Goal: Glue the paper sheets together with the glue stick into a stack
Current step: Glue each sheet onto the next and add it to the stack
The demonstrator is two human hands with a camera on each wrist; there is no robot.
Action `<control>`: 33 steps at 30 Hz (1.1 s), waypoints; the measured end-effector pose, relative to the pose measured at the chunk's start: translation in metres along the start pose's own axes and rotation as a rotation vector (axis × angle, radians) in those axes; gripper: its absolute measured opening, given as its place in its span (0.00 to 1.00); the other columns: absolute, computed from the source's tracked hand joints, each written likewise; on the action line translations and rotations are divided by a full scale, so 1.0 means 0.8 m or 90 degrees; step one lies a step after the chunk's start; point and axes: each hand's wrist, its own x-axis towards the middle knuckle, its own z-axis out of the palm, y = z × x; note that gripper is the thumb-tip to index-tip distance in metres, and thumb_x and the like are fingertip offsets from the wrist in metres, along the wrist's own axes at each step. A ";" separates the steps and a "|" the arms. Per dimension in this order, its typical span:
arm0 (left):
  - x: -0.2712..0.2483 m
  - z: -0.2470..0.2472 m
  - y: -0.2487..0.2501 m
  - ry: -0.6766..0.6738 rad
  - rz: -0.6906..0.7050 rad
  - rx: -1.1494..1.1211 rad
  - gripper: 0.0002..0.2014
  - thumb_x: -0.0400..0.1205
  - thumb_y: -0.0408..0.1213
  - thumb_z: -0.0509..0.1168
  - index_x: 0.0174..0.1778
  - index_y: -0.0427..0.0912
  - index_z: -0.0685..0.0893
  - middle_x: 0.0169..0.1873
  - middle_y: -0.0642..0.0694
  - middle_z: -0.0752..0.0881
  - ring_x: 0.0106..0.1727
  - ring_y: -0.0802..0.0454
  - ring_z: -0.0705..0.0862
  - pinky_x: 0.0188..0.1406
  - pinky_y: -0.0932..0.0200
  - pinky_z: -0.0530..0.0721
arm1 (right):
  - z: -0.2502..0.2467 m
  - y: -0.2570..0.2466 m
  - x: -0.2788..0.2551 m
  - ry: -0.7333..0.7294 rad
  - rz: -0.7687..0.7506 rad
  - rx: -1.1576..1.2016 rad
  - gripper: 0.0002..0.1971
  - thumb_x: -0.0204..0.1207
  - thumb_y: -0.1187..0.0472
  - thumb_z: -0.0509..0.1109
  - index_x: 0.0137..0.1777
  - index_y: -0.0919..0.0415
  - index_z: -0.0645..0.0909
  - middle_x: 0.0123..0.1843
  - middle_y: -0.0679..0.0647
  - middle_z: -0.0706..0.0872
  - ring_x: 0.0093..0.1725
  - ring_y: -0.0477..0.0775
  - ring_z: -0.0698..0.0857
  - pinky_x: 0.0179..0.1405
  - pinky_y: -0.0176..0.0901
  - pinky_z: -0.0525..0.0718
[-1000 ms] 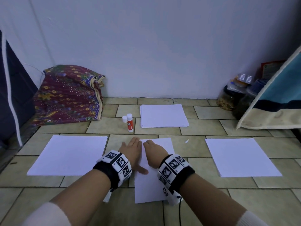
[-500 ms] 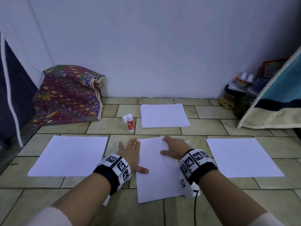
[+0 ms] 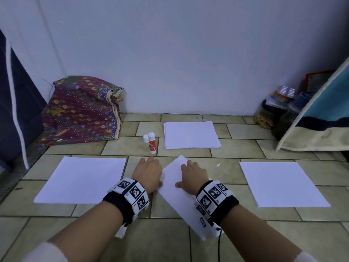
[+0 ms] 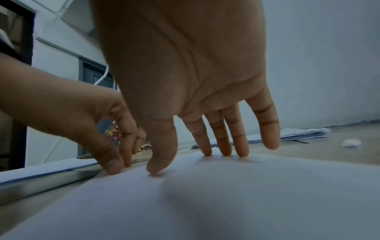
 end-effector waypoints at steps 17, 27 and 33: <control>-0.003 0.031 -0.034 -0.265 0.059 -0.115 0.64 0.70 0.70 0.67 0.82 0.37 0.31 0.83 0.46 0.31 0.84 0.51 0.33 0.81 0.32 0.46 | -0.004 0.050 0.003 -0.126 -0.150 0.023 0.44 0.78 0.44 0.68 0.85 0.50 0.44 0.87 0.45 0.46 0.83 0.53 0.58 0.82 0.62 0.45; -0.001 0.031 -0.038 -0.291 0.051 -0.176 0.80 0.47 0.86 0.55 0.79 0.34 0.26 0.80 0.41 0.26 0.82 0.47 0.28 0.80 0.44 0.35 | -0.009 0.109 -0.010 -0.068 -0.045 0.029 0.62 0.62 0.35 0.78 0.85 0.59 0.42 0.86 0.52 0.55 0.83 0.53 0.58 0.83 0.57 0.48; -0.001 0.038 -0.040 -0.278 0.072 -0.181 0.89 0.28 0.89 0.45 0.79 0.35 0.25 0.80 0.43 0.25 0.82 0.48 0.27 0.80 0.44 0.35 | -0.011 0.102 -0.012 -0.040 -0.023 0.016 0.67 0.57 0.32 0.79 0.85 0.62 0.40 0.82 0.55 0.64 0.81 0.52 0.64 0.84 0.54 0.45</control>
